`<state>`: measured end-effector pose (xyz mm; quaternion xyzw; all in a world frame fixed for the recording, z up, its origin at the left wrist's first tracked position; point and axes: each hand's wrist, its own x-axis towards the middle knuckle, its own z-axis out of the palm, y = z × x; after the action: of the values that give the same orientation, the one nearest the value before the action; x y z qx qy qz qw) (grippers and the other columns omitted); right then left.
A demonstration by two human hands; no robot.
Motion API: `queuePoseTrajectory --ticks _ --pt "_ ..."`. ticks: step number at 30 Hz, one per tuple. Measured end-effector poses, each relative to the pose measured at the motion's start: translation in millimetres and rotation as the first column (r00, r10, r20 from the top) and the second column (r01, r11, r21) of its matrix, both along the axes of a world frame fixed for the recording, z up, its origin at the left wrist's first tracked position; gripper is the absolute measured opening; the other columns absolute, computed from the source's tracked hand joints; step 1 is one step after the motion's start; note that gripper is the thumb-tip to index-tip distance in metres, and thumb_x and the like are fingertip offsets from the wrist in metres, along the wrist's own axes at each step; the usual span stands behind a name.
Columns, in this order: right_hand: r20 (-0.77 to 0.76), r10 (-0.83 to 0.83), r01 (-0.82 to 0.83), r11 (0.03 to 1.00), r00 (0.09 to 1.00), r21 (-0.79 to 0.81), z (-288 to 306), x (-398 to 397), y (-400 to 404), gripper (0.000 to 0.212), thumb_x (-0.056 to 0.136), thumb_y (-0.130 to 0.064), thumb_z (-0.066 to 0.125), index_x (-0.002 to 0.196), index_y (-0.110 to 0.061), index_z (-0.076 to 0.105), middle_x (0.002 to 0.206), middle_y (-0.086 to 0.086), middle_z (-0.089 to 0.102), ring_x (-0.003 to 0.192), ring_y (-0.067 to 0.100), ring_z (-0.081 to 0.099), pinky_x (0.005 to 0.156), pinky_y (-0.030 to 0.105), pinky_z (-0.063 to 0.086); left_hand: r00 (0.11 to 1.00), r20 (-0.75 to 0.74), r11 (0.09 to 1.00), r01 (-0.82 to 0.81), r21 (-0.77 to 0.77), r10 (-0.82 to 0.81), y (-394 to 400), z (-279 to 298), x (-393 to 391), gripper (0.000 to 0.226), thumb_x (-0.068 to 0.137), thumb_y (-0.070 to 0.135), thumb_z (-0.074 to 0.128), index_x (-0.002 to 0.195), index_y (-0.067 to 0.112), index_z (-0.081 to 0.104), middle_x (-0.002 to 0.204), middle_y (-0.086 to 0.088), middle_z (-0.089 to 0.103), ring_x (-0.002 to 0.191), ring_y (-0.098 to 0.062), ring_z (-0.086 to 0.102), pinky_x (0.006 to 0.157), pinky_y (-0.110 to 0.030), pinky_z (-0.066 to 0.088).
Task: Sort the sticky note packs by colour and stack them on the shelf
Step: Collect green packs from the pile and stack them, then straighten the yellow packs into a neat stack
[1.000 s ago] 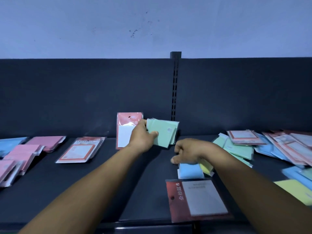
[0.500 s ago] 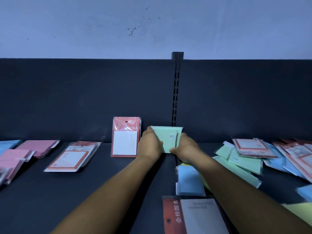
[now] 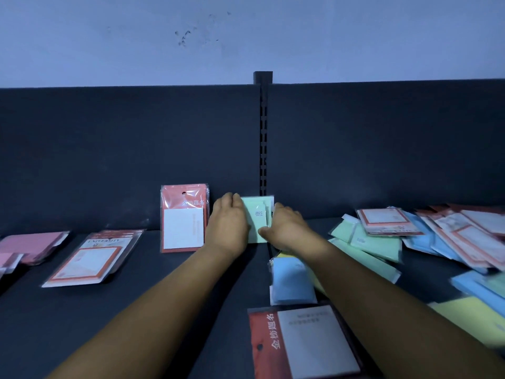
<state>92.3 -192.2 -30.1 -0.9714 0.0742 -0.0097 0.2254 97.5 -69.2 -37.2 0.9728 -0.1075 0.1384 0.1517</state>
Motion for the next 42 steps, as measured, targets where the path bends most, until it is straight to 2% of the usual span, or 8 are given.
queuePoseTrajectory --ticks 3,6,12,20,31,35,39,42 --pt "0.037 0.008 -0.008 1.0 0.999 0.01 7.0 -17.5 -5.2 0.047 0.088 -0.032 0.059 0.128 -0.013 0.043 0.135 0.006 0.048 0.127 0.027 0.039 0.095 0.035 0.038 0.997 0.036 0.997 0.062 0.036 -0.063 2.8 7.2 -11.5 0.07 0.097 0.023 0.05 0.15 0.001 0.011 0.157 -0.013 0.014 0.146 -0.027 0.01 0.119 -0.029 0.008" --pt "0.027 0.027 -0.026 0.999 0.999 -0.027 13.7 -40.9 -9.3 0.052 0.093 -0.031 0.055 0.139 -0.014 0.038 0.145 0.005 0.041 0.135 0.026 0.033 0.105 0.034 0.032 0.987 0.04 0.988 0.154 0.02 -0.155 1.4 13.5 -26.4 0.069 0.098 0.024 0.048 0.152 0.005 0.01 0.16 -0.01 0.012 0.148 -0.023 0.008 0.118 -0.028 0.006" --pt "0.024 -0.02 0.022 0.996 1.0 -0.083 19.5 -88.8 -17.6 0.062 0.097 -0.032 0.049 0.15 -0.013 0.024 0.156 0.003 0.028 0.143 0.022 0.024 0.115 0.033 0.025 0.946 -0.018 0.946 0.324 -0.012 -0.324 -7.7 18.6 -60.7 0.067 0.097 0.027 0.048 0.152 0.01 0.014 0.158 -0.007 0.022 0.145 -0.021 0.019 0.115 -0.026 0.017" --pt "-0.004 -0.178 0.177 0.98 0.984 -0.089 16.2 -149.1 -44.0 0.056 0.097 -0.027 0.048 0.149 -0.02 0.029 0.152 0.002 0.035 0.139 0.024 0.034 0.109 0.03 0.032 0.885 -0.155 0.895 0.446 0.006 -0.44 -24.1 12.2 -94.5 0.063 0.098 0.029 0.048 0.152 0.01 0.019 0.155 -0.008 0.029 0.14 -0.023 0.032 0.11 -0.03 0.029" --pt "-0.042 -0.13 0.125 0.986 0.991 -0.107 10.8 -157.0 -79.9 0.062 0.097 -0.033 0.05 0.152 -0.022 0.024 0.157 -0.001 0.027 0.143 0.023 0.025 0.114 0.032 0.023 0.879 -0.256 0.904 0.426 0.04 -0.403 -58.8 13.5 -102.1 0.061 0.097 0.035 0.049 0.149 0.013 0.027 0.152 -0.009 0.035 0.136 -0.027 0.038 0.109 -0.036 0.035" --pt "-0.055 -0.084 0.073 0.981 0.995 -0.179 7.6 -152.4 -103.1 0.061 0.097 -0.038 0.049 0.151 -0.022 0.025 0.156 -0.001 0.027 0.143 0.023 0.024 0.114 0.035 0.021 0.908 -0.338 0.931 0.318 0.177 -0.246 -76.1 11.3 -89.7 0.06 0.095 0.05 0.044 0.143 0.015 0.034 0.144 -0.01 0.045 0.132 -0.028 0.042 0.107 -0.042 0.033" --pt "-0.058 0.101 -0.111 0.967 0.993 -0.228 -0.7 -147.3 -110.6 0.057 0.095 -0.041 0.048 0.148 -0.032 0.03 0.159 -0.003 0.02 0.146 0.018 0.017 0.116 0.037 0.016 0.906 -0.408 0.927 0.243 0.287 -0.112 -87.2 5.3 -86.7 0.059 0.088 0.065 0.042 0.126 0.02 0.048 0.125 0.0 0.057 0.119 -0.023 0.05 0.102 -0.044 0.027" --pt "-0.032 0.155 -0.158 0.951 0.987 -0.264 -6.5 -143.5 -112.5 0.048 0.092 -0.039 0.052 0.139 -0.034 0.043 0.148 -0.005 0.037 0.137 0.017 0.032 0.111 0.038 0.022 0.918 -0.39 0.946 0.186 0.265 -0.072 -90.3 5.4 -83.0 0.071 0.081 0.07 0.048 0.131 0.02 0.043 0.127 0.003 0.057 0.12 -0.022 0.05 0.096 -0.041 0.026"
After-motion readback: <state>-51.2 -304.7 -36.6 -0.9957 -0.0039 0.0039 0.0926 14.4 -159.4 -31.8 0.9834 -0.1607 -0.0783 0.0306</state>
